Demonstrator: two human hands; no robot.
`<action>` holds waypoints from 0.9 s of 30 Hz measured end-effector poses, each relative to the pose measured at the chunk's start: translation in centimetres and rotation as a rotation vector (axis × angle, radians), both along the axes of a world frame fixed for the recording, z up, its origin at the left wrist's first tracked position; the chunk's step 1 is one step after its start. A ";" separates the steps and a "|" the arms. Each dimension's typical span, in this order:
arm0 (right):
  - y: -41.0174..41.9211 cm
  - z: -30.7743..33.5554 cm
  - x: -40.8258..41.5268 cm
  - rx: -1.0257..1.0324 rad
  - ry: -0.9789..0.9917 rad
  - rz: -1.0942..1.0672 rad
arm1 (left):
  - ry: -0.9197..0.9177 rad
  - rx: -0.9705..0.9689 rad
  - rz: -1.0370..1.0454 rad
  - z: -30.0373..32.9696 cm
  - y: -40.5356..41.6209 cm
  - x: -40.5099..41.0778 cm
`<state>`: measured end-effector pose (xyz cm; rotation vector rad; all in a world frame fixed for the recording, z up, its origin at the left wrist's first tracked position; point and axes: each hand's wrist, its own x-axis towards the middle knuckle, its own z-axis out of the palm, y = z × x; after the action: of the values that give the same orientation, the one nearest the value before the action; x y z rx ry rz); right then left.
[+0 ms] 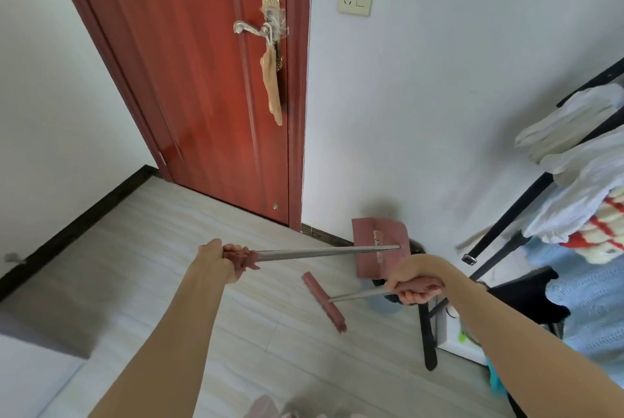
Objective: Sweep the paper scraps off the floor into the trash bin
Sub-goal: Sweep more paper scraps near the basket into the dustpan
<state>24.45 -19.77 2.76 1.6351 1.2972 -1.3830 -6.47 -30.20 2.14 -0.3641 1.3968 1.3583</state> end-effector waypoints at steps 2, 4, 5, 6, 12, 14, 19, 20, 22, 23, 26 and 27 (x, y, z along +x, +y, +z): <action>0.1 -0.2 -0.9 -0.002 0.015 0.009 | 0.026 0.003 0.037 0.6 -0.7 -1.0; 0.0 -0.2 -2.2 0.006 0.017 0.037 | 0.063 -0.013 0.073 1.2 -1.4 -1.9; 0.0 -0.3 -2.7 0.009 0.019 0.047 | 0.087 -0.023 0.084 1.7 -1.7 -2.0; 0.1 -0.3 -3.6 0.022 0.024 0.082 | 0.118 -0.036 0.115 2.0 -2.3 -2.4; 1.1 -0.8 -9.0 0.057 -0.015 0.364 | 0.251 -0.163 0.183 1.9 -6.7 -4.0; 0.9 -0.9 -11.0 0.064 -0.049 0.494 | 0.284 -0.213 0.240 1.6 -8.9 -4.6; -1.4 -1.0 -16.4 0.022 -0.064 0.693 | 0.387 -0.344 0.391 0.7 -16.2 -5.7; -2.3 -1.3 -18.0 0.015 -0.083 0.753 | 0.402 -0.368 0.443 0.6 -18.1 -5.9; -4.1 -1.9 -21.1 -0.004 -0.115 0.837 | 0.416 -0.400 0.544 0.7 -21.6 -6.2; -4.8 -2.1 -22.4 -0.014 -0.122 0.865 | 0.424 -0.412 0.583 0.6 -23.0 -6.3; -8.8 -2.4 -27.6 0.001 -0.129 0.977 | 0.433 -0.453 0.713 0.4 -28.6 -6.9; -9.7 -2.4 -28.7 0.009 -0.125 0.996 | 0.431 -0.452 0.731 0.3 -29.6 -6.9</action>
<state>-4.22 -29.47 0.40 0.8075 1.6812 -0.6404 -13.33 -59.81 2.45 -1.0000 2.0549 1.7587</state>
